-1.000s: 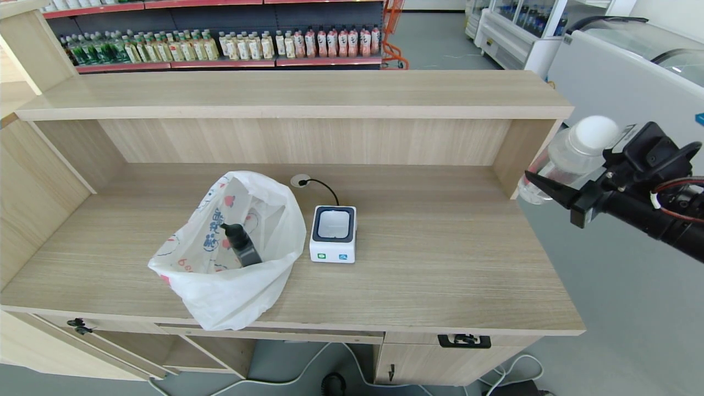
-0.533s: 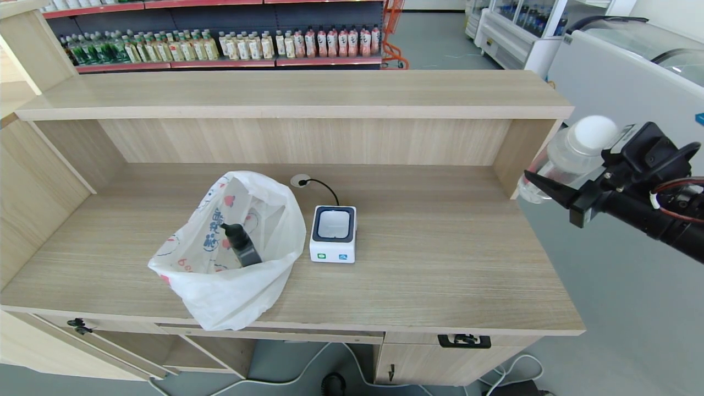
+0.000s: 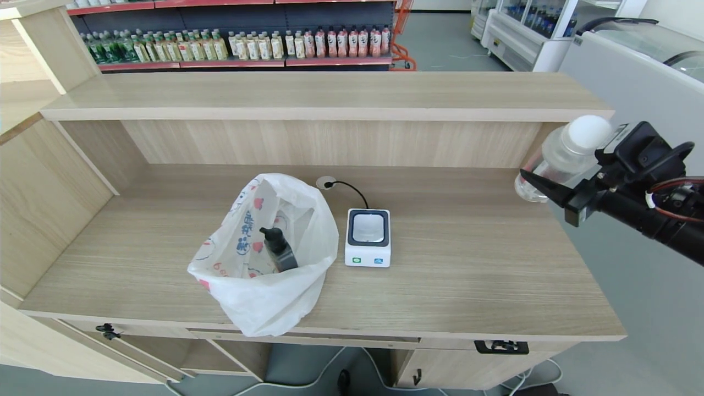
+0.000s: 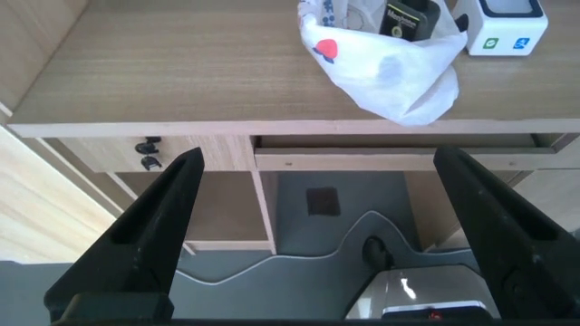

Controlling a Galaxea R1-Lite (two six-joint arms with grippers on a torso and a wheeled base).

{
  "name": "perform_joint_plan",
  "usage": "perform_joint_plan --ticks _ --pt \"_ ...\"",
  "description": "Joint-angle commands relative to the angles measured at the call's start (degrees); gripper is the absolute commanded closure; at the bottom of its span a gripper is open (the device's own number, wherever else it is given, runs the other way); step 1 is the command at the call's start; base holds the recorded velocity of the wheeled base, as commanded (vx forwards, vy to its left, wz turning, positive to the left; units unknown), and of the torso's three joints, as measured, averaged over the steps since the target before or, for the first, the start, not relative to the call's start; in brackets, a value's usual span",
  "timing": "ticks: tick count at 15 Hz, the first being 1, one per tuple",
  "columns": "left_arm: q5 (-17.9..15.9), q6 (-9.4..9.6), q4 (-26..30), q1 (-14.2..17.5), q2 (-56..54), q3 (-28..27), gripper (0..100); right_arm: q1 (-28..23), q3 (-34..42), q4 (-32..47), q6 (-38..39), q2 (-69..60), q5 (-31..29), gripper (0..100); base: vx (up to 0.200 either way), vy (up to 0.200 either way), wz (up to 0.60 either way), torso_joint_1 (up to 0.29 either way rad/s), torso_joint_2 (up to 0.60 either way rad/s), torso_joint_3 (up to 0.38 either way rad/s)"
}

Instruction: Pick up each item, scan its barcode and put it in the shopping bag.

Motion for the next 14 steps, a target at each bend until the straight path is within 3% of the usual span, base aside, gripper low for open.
perform_joint_plan --ticks 1,8,12,14 --pt "0.00 -0.03 0.00 0.00 0.00 0.00 0 0.81 -1.69 -0.13 -0.07 1.98 -0.07 100 0.000 0.200 0.00 0.007 0.00 0.002" --pt "0.00 -0.03 0.00 0.00 0.00 0.00 0 4.85 -9.16 -1.36 -1.13 12.35 0.72 100 0.000 0.200 0.00 0.004 0.00 0.004" --pt "0.00 -0.12 0.00 0.00 0.09 0.00 0 5.91 -11.80 -10.85 -1.39 20.17 5.64 100 0.000 0.000 0.00 0.000 0.00 0.000" --pt "0.00 -0.21 0.00 0.00 0.09 0.00 0 6.17 -12.24 -11.99 -1.48 22.11 6.78 100 0.000 0.000 0.00 0.000 0.00 0.000"
